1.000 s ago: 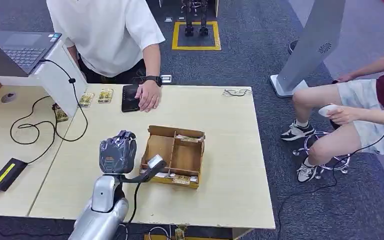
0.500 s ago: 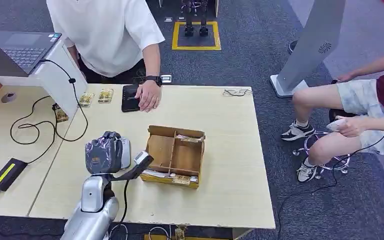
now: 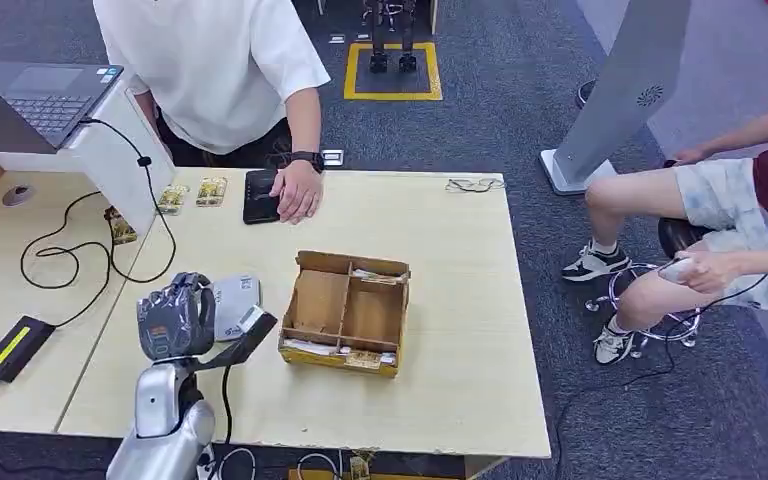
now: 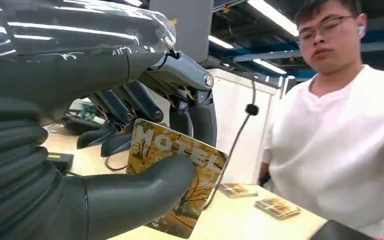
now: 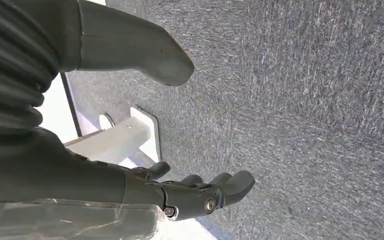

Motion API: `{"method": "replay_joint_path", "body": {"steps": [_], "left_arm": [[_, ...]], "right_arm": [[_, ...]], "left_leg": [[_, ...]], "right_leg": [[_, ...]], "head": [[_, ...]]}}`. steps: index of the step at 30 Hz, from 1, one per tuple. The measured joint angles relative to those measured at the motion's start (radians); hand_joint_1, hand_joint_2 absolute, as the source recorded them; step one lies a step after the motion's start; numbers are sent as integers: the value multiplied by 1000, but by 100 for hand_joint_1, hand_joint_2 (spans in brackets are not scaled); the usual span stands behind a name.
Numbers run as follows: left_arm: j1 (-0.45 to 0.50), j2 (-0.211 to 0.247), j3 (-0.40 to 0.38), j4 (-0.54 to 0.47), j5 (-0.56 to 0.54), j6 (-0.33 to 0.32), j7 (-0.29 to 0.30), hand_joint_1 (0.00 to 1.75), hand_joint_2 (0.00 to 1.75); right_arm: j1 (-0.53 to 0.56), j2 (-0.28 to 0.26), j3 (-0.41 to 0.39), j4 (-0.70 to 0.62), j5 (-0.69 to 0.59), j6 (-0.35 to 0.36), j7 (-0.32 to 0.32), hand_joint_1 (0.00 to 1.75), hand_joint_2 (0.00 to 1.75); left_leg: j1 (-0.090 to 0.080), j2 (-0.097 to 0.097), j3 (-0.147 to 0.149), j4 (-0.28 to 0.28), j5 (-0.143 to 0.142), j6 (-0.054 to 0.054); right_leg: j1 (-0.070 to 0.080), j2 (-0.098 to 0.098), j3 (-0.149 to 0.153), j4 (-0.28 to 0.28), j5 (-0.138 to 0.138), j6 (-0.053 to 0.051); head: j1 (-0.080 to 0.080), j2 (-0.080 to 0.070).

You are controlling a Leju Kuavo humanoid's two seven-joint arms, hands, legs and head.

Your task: Pass the card to the sensor for recognition and then transmit it.

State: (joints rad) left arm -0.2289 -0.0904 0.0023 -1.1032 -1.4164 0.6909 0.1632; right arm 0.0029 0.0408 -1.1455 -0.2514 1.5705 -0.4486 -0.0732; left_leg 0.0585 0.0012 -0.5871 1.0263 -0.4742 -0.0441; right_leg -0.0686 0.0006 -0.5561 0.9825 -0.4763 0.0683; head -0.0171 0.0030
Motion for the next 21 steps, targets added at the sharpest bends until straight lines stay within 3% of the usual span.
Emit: {"method": "replay_joint_path", "body": {"steps": [7,21], "left_arm": [[30,14,28,1,-28,0,51,175,175],[47,34,36,10,-26,0,61,175,175]], "right_arm": [[4,0,-3,-7,0,2,-3,0,175],[4,0,-5,-14,0,3,-4,0,175]], "left_leg": [[0,0,0,0,0,0],[0,0,0,0,0,0]], "right_leg": [[0,0,0,0,0,0],[0,0,0,0,0,0]], "head": [[0,0],[0,0]]}}
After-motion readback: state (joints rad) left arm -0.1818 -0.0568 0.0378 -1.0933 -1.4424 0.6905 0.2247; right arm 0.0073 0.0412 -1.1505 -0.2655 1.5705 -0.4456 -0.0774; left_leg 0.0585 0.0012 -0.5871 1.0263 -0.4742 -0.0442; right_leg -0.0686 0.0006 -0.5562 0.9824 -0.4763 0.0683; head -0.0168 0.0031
